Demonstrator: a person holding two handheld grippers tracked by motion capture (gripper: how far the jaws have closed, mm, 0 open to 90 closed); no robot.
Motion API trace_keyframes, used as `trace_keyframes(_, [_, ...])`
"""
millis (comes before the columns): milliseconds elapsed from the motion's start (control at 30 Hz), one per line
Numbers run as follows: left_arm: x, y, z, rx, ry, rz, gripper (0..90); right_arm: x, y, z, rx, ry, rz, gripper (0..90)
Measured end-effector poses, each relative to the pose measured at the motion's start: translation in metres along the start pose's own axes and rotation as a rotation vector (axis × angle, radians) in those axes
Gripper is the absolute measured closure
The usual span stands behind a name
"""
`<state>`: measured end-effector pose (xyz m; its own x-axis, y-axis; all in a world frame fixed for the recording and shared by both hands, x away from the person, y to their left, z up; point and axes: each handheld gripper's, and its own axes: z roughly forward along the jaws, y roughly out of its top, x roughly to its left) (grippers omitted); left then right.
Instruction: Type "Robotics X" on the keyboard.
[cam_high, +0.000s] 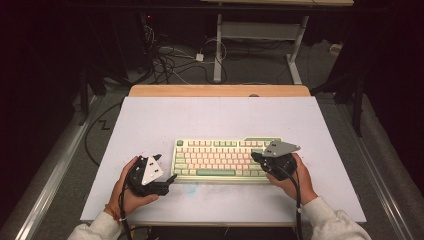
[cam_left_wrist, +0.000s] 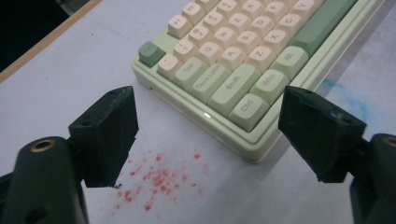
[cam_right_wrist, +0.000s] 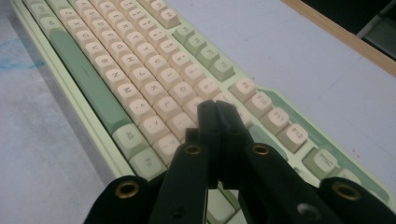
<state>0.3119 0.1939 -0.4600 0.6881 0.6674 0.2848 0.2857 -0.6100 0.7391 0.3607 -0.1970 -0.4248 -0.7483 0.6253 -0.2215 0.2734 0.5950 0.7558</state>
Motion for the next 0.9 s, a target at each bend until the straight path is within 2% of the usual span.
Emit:
trace_keyframes(133, [0.000, -0.008, -0.002, 0.021, -0.005, -0.006, 18.8, 0.004, 0.013, 0.017, 0.012, 0.019, -0.011, 90.0])
trace_keyframes(233, [-0.001, -0.012, -0.003, 0.020, -0.026, -0.026, 18.8, 0.007, 0.017, 0.025, 0.019, 0.024, -0.012, 90.0])
trace_keyframes(433, [-0.003, -0.015, -0.005, 0.033, -0.035, -0.010, 18.8, 0.012, 0.026, 0.045, 0.045, 0.030, -0.016, 90.0])
trace_keyframes(567, [-0.003, -0.015, -0.005, 0.030, -0.037, -0.012, 18.8, 0.013, 0.029, 0.057, 0.075, 0.021, -0.039, 90.0])
trace_keyframes(767, [-0.005, -0.015, -0.001, 0.048, -0.036, 0.004, 18.8, 0.012, 0.028, 0.066, 0.107, 0.016, -0.030, 90.0])
trace_keyframes(900, [-0.005, -0.014, -0.001, 0.048, -0.043, 0.011, 18.8, 0.011, 0.027, 0.067, 0.105, 0.010, -0.021, 90.0])
